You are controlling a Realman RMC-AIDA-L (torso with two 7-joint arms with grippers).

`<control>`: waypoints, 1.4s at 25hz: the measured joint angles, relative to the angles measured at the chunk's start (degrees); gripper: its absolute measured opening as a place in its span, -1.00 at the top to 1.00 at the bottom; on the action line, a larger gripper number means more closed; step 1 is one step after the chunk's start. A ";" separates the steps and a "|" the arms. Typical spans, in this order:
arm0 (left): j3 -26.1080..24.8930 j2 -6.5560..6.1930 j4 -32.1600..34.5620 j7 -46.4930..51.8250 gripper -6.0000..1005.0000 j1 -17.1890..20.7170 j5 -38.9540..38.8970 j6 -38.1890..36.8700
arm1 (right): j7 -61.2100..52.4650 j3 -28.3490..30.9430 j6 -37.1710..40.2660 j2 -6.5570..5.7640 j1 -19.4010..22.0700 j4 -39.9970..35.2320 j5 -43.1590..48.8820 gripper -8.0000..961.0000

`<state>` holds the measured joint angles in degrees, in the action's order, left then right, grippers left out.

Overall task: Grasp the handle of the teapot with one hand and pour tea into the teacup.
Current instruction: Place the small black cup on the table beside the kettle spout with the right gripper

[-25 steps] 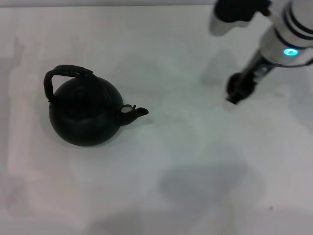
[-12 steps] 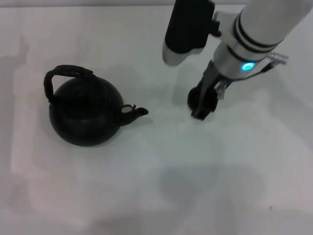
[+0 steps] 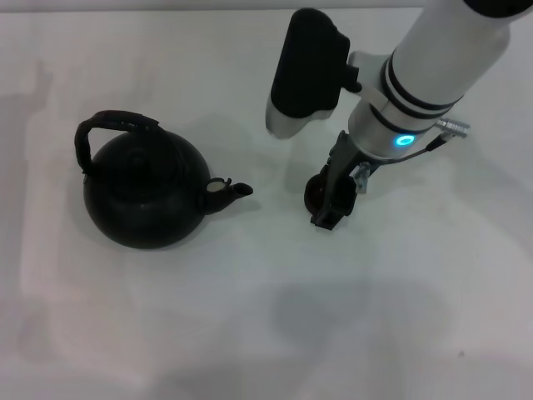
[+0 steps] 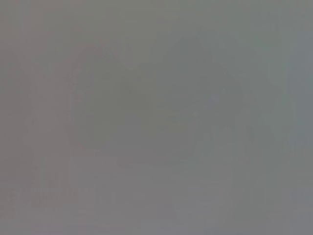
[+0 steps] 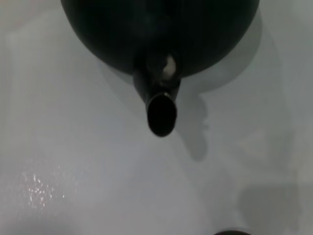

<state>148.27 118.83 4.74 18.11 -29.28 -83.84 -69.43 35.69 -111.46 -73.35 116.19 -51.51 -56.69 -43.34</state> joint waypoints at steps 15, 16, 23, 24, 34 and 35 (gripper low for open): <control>0.00 -0.07 -0.31 -0.01 -0.78 -0.57 0.02 0.00 | 0.26 -3.46 1.40 0.00 0.01 0.36 -0.78 -0.64; 0.00 -0.07 -0.31 -0.01 -0.78 -0.57 0.02 0.00 | 0.27 -3.58 1.45 0.00 0.01 0.36 -0.79 -0.65; 0.00 -0.04 -0.35 0.04 -0.78 -0.61 0.08 0.00 | 0.29 -3.73 1.78 -0.02 0.36 0.32 -1.13 -0.66; 0.00 -0.04 -0.35 0.07 -0.78 -0.61 0.08 -0.01 | 0.29 -3.75 1.78 -0.02 0.38 0.32 -1.23 -0.67; 0.00 0.00 -0.16 0.13 -0.78 -0.45 0.08 -0.01 | 0.27 -3.87 1.87 0.01 0.96 -0.13 -1.26 -0.69; 0.00 0.00 -0.11 0.13 -0.78 -0.43 0.08 -0.01 | 0.27 -3.87 2.04 0.00 1.03 -0.16 -1.21 -0.70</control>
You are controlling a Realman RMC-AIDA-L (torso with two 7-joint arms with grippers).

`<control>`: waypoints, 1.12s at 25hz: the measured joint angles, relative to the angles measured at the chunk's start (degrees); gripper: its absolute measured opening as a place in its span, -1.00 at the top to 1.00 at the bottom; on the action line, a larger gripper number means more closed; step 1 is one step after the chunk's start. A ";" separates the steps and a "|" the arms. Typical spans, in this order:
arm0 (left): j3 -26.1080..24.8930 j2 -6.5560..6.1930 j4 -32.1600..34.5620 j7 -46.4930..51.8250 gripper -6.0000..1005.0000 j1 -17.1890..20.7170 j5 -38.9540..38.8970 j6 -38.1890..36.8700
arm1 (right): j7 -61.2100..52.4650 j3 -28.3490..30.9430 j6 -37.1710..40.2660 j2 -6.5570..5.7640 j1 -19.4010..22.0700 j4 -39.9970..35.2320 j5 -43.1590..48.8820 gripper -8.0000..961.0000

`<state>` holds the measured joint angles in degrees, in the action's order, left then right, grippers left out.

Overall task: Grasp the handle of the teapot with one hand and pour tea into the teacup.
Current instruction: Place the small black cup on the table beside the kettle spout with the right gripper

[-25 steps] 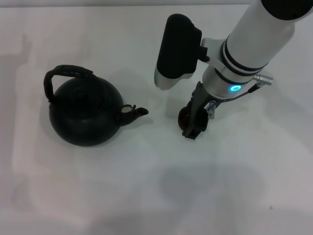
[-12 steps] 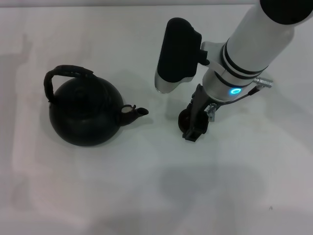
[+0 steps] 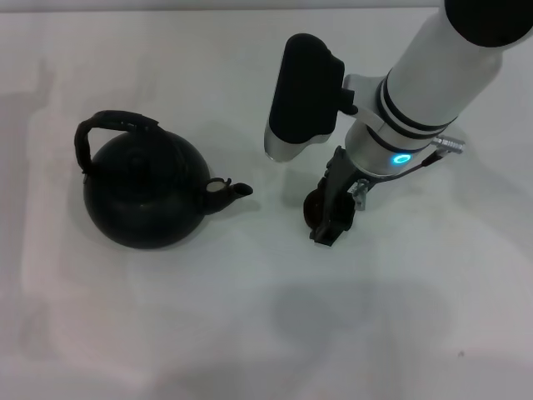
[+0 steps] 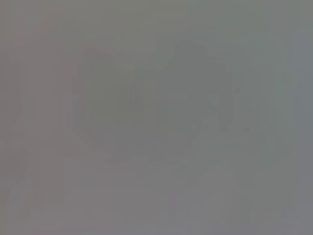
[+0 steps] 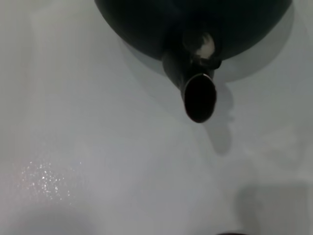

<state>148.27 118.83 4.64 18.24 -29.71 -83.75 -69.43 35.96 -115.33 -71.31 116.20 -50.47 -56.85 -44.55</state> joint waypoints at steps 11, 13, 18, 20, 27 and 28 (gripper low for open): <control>0.01 0.00 0.03 0.04 -0.77 0.18 0.00 0.00 | 1.43 2.20 1.11 -0.01 2.64 -3.37 -0.82 -0.78; 0.00 0.00 0.02 0.04 -0.77 0.19 0.00 0.00 | 2.35 3.52 1.46 -0.03 3.18 -3.35 -2.09 -0.78; 0.00 -0.04 -0.08 -0.01 -0.77 0.13 0.00 0.00 | 4.82 7.86 1.59 -0.21 4.75 -2.64 -4.48 -0.78; 0.04 -0.08 -0.07 -0.06 -0.77 0.12 -0.01 0.00 | 5.50 9.57 1.35 -0.28 5.50 -2.57 -4.60 -0.78; 0.10 -0.03 -0.20 0.10 -0.76 0.31 0.00 -0.12 | 6.51 18.44 -0.92 -0.43 9.27 -2.59 -5.16 -0.77; 0.10 -0.03 -0.20 0.10 -0.76 0.31 0.00 -0.12 | 6.71 19.76 -0.91 -0.46 9.99 -2.61 -5.63 -0.77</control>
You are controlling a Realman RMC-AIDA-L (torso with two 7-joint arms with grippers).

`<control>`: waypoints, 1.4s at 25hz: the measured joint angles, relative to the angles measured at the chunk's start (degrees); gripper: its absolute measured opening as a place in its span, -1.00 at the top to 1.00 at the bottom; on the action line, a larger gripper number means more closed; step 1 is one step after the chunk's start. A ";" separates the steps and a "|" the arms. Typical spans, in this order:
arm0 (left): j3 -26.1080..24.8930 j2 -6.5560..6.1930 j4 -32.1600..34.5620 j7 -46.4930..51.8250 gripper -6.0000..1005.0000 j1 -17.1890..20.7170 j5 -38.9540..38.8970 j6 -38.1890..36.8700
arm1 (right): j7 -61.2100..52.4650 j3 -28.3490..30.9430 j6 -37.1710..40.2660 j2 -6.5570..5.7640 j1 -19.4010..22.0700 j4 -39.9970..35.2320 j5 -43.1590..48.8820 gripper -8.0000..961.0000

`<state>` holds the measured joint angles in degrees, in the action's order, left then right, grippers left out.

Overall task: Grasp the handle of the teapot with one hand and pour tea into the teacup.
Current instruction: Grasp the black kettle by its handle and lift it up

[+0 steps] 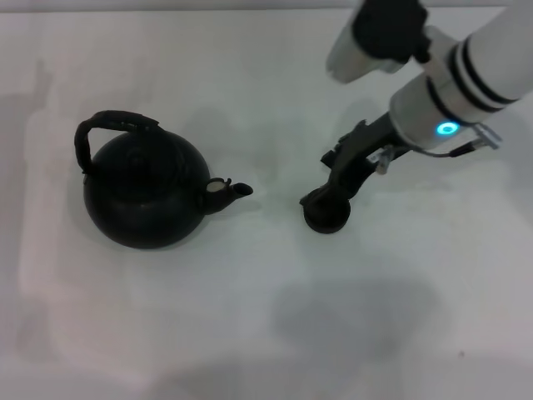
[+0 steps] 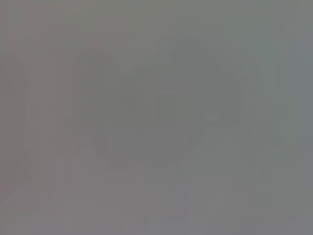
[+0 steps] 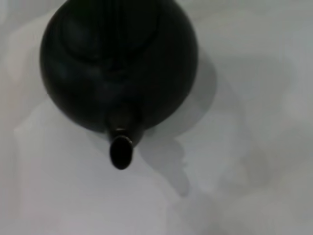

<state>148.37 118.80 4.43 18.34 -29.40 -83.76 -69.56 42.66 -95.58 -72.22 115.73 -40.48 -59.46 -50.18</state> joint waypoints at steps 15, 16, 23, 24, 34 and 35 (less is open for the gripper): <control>0.09 0.05 0.11 -0.15 -0.75 0.18 1.84 -0.59 | 23.22 34.76 6.23 -0.23 6.45 18.01 -25.09 -0.76; 0.08 0.06 0.08 -0.16 -0.75 0.24 2.27 -0.59 | 28.43 37.08 8.63 -0.21 6.87 21.15 -29.60 -0.76; 0.08 0.09 0.54 0.27 -0.74 1.73 5.46 -1.28 | 63.24 40.51 24.37 0.40 10.36 33.48 -59.03 -0.76; 0.08 0.11 0.65 0.29 -0.74 2.03 5.81 -1.68 | 69.17 40.63 24.92 0.44 10.38 35.30 -63.59 -0.76; 0.07 -0.09 1.83 2.46 -0.74 9.55 13.80 -8.28 | 108.09 41.71 25.55 0.19 9.32 47.93 -96.33 -0.76; 0.09 -0.10 1.62 3.02 -0.74 10.65 14.92 -9.33 | 108.63 42.84 25.67 0.10 9.32 48.15 -97.41 -0.76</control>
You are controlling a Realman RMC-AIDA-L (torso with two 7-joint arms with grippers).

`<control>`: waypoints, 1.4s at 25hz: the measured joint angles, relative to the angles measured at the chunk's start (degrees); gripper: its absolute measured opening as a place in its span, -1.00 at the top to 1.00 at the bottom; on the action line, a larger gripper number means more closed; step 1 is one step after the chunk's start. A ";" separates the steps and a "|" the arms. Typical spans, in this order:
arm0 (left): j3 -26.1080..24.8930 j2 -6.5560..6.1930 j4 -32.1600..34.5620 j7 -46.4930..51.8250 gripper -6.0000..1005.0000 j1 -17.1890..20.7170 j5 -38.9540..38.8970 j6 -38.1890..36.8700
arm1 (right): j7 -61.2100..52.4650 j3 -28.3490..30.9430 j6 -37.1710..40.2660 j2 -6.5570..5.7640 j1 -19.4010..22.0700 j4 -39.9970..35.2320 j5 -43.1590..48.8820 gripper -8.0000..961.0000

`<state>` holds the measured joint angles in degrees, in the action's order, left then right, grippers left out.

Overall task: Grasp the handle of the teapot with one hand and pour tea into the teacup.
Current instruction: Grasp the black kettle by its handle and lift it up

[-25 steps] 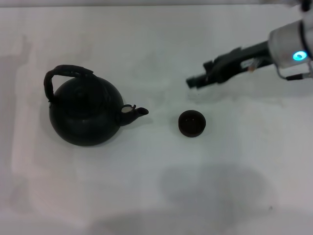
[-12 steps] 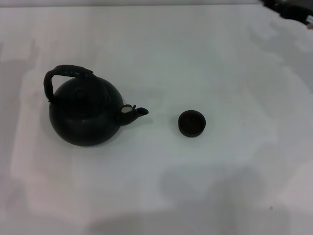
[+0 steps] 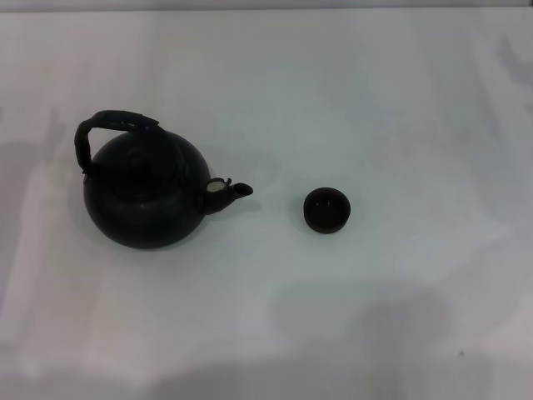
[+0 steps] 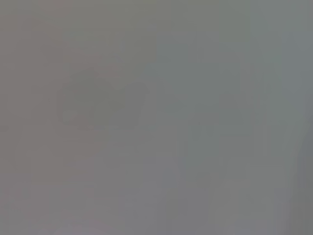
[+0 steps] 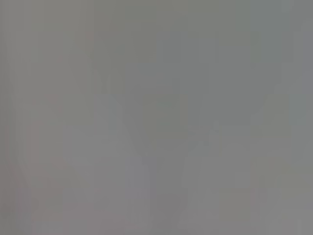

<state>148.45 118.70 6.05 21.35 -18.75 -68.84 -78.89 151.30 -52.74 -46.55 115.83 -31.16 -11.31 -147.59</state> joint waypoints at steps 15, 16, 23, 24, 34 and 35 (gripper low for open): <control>0.07 0.00 -5.21 6.93 -0.72 13.11 17.20 -15.69 | 2.62 12.43 5.48 -0.96 -3.59 -1.20 -1.24 -0.76; 0.08 0.01 -5.50 7.57 -0.72 12.98 18.48 -15.74 | 3.25 13.33 5.67 -0.90 -4.02 -1.22 -1.26 -0.76; 0.08 0.04 -6.00 8.93 -0.72 10.46 26.66 -15.27 | 4.21 15.38 5.86 -0.80 -4.97 -0.84 -1.32 -0.76; 0.09 0.07 -6.22 8.93 -0.72 10.16 27.12 -15.16 | 4.21 15.38 5.86 -0.81 -4.97 -0.84 -1.32 -0.76; 0.18 0.12 -6.92 8.94 -0.71 6.71 27.87 -11.46 | 3.70 15.45 5.62 -0.62 -4.64 -0.81 -1.39 -0.76; 0.17 0.12 -6.93 8.95 -0.71 6.02 27.95 -10.47 | 3.66 15.47 5.59 -0.56 -4.59 -0.77 -1.39 -0.76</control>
<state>148.62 118.83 -0.88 30.31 -12.73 -40.89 -89.36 154.96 -37.27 -40.96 115.26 -35.75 -12.07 -148.98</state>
